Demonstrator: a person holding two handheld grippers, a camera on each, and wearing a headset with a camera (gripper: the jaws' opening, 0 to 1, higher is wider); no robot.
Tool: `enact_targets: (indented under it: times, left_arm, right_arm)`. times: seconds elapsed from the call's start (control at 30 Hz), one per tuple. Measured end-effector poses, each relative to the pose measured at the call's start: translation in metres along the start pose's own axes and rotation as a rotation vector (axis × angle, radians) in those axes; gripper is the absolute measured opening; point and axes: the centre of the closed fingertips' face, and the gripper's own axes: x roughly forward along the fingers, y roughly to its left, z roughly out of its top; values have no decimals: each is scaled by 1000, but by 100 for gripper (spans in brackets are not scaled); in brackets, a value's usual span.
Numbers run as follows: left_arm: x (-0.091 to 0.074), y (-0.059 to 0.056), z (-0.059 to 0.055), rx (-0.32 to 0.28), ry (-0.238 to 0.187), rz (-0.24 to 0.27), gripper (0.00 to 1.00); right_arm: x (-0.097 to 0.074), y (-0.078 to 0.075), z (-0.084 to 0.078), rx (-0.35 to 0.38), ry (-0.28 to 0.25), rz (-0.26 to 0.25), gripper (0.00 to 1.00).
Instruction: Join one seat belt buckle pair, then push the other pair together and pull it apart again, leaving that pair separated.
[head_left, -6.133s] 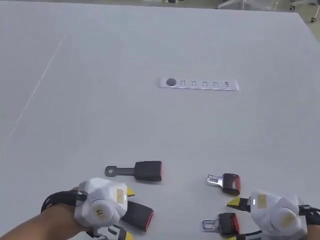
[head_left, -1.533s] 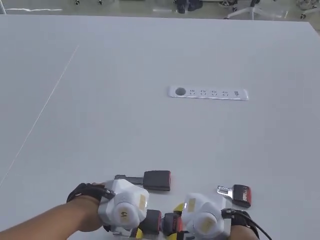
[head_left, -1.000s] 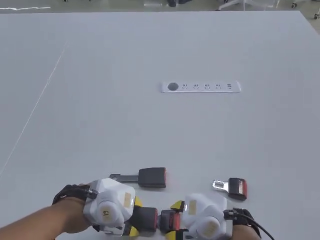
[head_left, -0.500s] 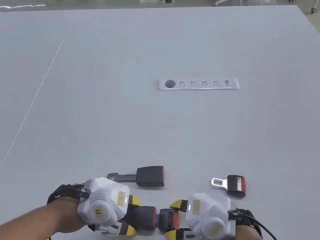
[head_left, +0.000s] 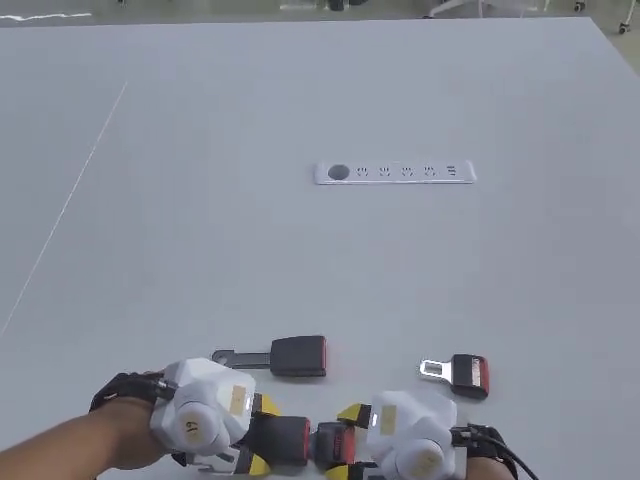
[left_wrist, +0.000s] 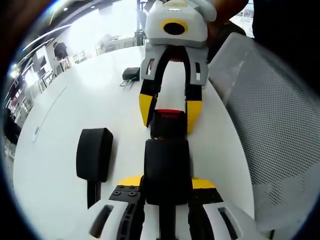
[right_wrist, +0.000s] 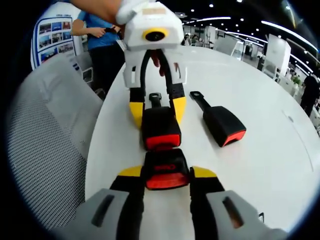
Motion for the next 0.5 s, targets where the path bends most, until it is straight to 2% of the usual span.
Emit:
enact_targets:
  times: [0.03, 0.1, 0.2, 0.27, 0.37, 0.47, 0.5]
  left_arm:
    - [0, 0, 0, 0, 4, -1, 33]
    - [0, 0, 0, -1, 10, -1, 34]
    - [1, -1, 1, 0, 17, 5, 34]
    - [1, -1, 2, 10, 33, 9, 34]
    - [2, -1, 3, -20, 57, 26, 35]
    - [4, -7, 5, -19, 72, 23, 46]
    - [4, -5, 9, -70, 57, 67, 54]
  right_arm:
    - [0, 1, -1, -32, 7, -7, 35]
    - [0, 3, -2, -15, 2, -20, 36]
    - [0, 3, -1, -27, 5, -37, 37]
    - [1, 2, -3, -74, 25, -50, 37]
    - [0, 3, -2, -60, 34, -49, 40]
    - [-4, 2, -2, 0, 22, -64, 57]
    - [-6, 3, -1, 21, 14, -64, 65]
